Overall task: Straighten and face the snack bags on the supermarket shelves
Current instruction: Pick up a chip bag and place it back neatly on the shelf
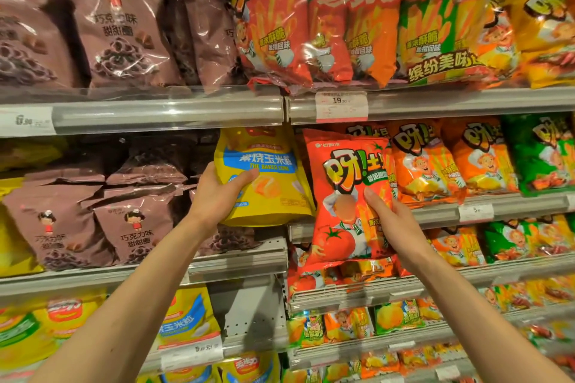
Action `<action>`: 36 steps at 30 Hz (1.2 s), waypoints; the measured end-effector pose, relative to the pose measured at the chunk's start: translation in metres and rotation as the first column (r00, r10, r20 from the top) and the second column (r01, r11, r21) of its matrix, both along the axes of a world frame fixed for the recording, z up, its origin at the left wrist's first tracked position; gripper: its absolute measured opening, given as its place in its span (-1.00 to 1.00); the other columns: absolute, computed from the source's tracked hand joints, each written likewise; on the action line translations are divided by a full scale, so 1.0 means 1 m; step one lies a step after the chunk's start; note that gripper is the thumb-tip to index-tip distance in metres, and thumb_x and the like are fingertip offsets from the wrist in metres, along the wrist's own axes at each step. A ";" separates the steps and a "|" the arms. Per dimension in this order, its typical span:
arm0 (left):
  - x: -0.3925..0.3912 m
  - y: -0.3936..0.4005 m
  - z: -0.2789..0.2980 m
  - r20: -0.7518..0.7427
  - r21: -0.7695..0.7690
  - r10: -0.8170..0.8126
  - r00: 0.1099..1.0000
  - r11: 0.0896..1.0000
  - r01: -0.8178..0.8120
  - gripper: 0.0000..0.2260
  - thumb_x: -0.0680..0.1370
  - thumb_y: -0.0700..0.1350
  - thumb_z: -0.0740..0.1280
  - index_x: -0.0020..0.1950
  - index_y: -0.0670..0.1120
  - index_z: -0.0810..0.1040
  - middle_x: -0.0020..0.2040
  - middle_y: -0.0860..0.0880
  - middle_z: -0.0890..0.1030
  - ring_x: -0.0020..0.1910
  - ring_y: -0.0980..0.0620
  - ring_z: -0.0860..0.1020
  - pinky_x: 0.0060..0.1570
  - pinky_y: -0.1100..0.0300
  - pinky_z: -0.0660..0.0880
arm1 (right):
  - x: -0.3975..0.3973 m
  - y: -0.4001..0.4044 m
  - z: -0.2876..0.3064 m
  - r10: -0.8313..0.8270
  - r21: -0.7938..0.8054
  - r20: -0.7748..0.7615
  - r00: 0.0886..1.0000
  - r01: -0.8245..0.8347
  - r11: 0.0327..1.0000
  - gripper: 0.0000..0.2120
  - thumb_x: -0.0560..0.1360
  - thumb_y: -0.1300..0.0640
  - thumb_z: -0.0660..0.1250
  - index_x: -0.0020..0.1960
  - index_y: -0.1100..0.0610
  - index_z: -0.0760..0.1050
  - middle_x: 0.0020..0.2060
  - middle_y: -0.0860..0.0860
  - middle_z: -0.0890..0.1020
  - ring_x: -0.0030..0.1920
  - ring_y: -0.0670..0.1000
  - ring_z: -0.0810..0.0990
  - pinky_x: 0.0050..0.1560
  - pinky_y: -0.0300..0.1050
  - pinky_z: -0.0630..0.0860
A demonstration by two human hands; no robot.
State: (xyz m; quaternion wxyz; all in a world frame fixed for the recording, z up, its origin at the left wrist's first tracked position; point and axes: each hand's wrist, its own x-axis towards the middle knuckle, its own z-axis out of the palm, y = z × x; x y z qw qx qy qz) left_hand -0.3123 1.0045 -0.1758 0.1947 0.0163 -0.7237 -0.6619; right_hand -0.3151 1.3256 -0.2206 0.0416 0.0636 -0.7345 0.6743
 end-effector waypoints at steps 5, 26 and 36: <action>0.012 -0.013 0.000 0.008 0.045 -0.096 0.995 0.994 0.095 -0.70 0.50 -0.07 0.54 0.20 0.02 0.60 0.01 0.01 0.77 -0.05 -0.02 0.75 -0.23 0.22 0.64 | -0.002 0.000 0.000 0.003 -0.019 0.008 1.000 -0.003 1.000 -0.60 0.54 -0.34 0.32 0.19 -0.11 0.66 0.06 -0.05 0.76 0.11 0.00 0.73 0.31 0.19 0.55; 0.077 -0.084 -0.016 -0.029 -0.029 0.033 0.999 0.999 -0.034 -0.47 0.33 0.12 0.57 0.26 0.05 0.59 0.06 0.07 0.76 -0.03 -0.01 0.75 -0.04 0.03 0.64 | -0.034 -0.082 0.020 -0.210 0.091 -0.200 0.957 0.231 0.969 -0.49 0.54 -0.35 0.29 0.25 0.01 0.58 0.09 -0.08 0.69 0.20 0.01 0.62 0.19 -0.06 0.54; 0.078 -0.084 -0.025 -0.052 0.011 0.038 0.998 0.999 -0.037 -0.54 0.33 0.11 0.57 0.20 0.09 0.59 0.06 0.07 0.76 -0.03 0.00 0.75 -0.12 0.10 0.67 | -0.068 -0.116 0.017 -0.302 0.175 -0.272 0.914 0.355 0.918 -0.53 0.58 -0.36 0.22 0.16 0.03 0.44 -0.15 -0.23 0.56 -0.17 -0.26 0.49 -0.19 -0.14 0.37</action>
